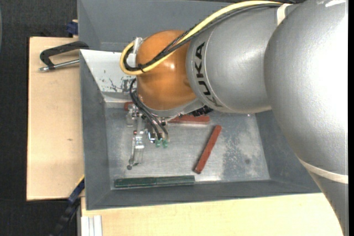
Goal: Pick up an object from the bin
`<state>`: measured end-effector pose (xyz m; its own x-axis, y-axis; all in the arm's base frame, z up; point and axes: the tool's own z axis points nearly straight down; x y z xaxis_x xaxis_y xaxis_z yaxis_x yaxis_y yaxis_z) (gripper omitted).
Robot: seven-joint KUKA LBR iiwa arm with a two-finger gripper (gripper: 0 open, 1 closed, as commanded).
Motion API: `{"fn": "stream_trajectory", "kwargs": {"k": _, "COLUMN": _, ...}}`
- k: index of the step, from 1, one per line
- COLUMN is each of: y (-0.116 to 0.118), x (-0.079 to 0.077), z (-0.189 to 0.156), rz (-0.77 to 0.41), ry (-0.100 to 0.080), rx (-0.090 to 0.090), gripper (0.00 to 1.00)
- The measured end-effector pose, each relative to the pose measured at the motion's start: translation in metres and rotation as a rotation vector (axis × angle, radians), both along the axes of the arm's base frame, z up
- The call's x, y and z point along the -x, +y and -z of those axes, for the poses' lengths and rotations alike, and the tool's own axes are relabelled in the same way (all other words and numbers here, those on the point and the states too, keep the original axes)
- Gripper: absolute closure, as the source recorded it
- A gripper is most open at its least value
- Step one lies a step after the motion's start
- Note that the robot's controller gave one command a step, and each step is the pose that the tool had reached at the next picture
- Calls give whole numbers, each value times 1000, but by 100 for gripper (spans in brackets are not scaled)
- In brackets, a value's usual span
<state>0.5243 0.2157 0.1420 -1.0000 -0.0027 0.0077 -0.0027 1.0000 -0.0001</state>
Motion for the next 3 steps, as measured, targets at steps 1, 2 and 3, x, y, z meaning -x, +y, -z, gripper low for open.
{"fn": "stream_trajectory", "kwargs": {"k": 1, "y": -1, "x": -2, "z": -4, "rz": 2, "ry": -8, "rx": -2, "gripper": 0}}
{"fn": "stream_trajectory", "kwargs": {"k": 2, "y": -61, "x": -36, "z": 23, "rz": 19, "ry": -9, "rx": -3, "gripper": 0}}
{"fn": "stream_trajectory", "kwargs": {"k": 3, "y": -101, "x": -46, "z": 32, "rz": 27, "ry": -6, "rx": 2, "gripper": 0}}
